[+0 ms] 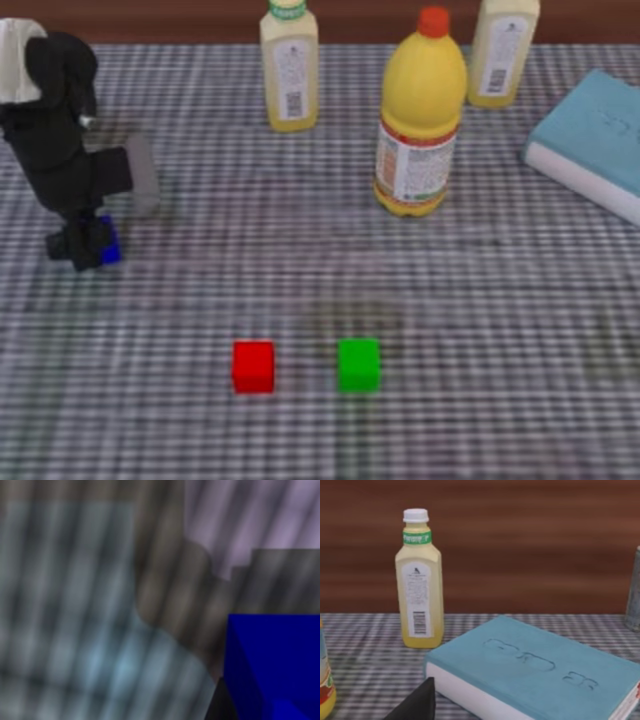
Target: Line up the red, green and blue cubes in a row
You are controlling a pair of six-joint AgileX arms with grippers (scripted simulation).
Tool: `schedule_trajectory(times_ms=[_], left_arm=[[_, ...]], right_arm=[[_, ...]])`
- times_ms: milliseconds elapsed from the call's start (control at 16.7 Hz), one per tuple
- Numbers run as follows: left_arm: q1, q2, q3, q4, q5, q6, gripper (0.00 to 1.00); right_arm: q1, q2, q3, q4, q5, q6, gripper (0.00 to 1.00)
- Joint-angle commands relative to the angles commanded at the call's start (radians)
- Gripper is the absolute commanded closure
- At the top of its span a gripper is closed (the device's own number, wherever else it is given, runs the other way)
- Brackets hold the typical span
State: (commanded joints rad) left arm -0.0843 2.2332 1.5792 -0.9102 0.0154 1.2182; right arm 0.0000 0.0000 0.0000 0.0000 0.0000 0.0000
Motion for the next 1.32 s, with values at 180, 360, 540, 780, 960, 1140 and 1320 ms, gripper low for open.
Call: schedule_trajectory(times_ms=[180,360,540,780,960,1140,1320], left_arm=[[0.008,-0.030,0.056,-0.084,0.001,-0.001,1.00],[0.017,-0.066,0.115,-0.185,-0.001,-0.004,1.00],[0.018,-0.080,0.136,-0.219,-0.002,-0.003,1.00],[0.010,-0.076,0.135,-0.216,-0.002,-0.003,1.00],[-0.055,-0.060,0.170,-0.231,-0.001,-0.050,1.00],[-0.212,-0.027,0.234,-0.265,-0.002,-0.151,1.00],[-0.425,0.010,0.309,-0.306,-0.003,-0.285,1.00]], right_arm=[[0.000,0.000,0.000,0.000,0.000,0.000,0.00],[0.000,0.000,0.000,0.000,0.000,0.000,0.00],[0.000,0.000,0.000,0.000,0.000,0.000,0.00],[0.000,0.000,0.000,0.000,0.000,0.000,0.00],[0.000,0.000,0.000,0.000,0.000,0.000,0.00],[0.000,0.000,0.000,0.000,0.000,0.000,0.00],[0.000,0.000,0.000,0.000,0.000,0.000,0.00]])
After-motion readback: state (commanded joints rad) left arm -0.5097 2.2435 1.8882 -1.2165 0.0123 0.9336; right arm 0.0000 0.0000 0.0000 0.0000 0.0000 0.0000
